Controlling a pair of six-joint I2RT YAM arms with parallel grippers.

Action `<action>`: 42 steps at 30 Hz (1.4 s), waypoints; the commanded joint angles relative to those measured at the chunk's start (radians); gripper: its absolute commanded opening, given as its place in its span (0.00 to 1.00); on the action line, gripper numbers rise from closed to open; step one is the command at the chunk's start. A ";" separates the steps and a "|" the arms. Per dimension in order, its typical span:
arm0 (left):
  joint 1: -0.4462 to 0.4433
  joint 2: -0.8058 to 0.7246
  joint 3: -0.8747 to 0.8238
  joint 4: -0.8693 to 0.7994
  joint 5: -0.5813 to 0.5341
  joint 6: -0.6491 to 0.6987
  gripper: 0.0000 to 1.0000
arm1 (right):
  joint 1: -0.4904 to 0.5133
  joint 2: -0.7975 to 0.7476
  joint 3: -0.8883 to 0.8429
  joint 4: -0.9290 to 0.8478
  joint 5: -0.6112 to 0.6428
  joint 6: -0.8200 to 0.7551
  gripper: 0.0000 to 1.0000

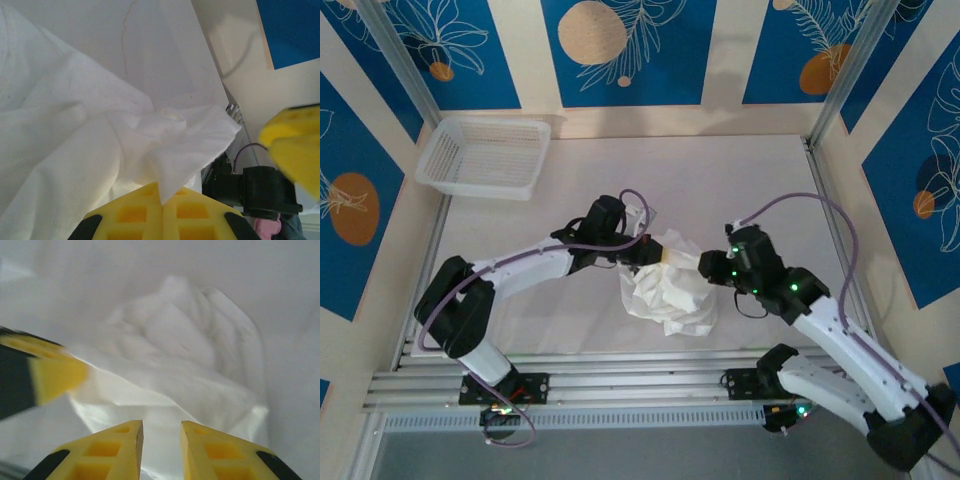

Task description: Fold the inside-out t-shirt

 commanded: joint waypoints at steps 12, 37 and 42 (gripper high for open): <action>-0.008 0.034 0.061 0.012 0.024 0.012 0.00 | -0.036 0.289 0.105 -0.127 0.278 0.095 0.50; -0.009 0.023 0.046 0.016 0.010 0.041 0.00 | -0.263 0.300 0.107 -0.141 0.037 -0.004 0.44; -0.008 0.023 0.046 0.012 0.009 0.047 0.00 | -0.335 0.235 0.053 -0.155 -0.071 -0.035 0.38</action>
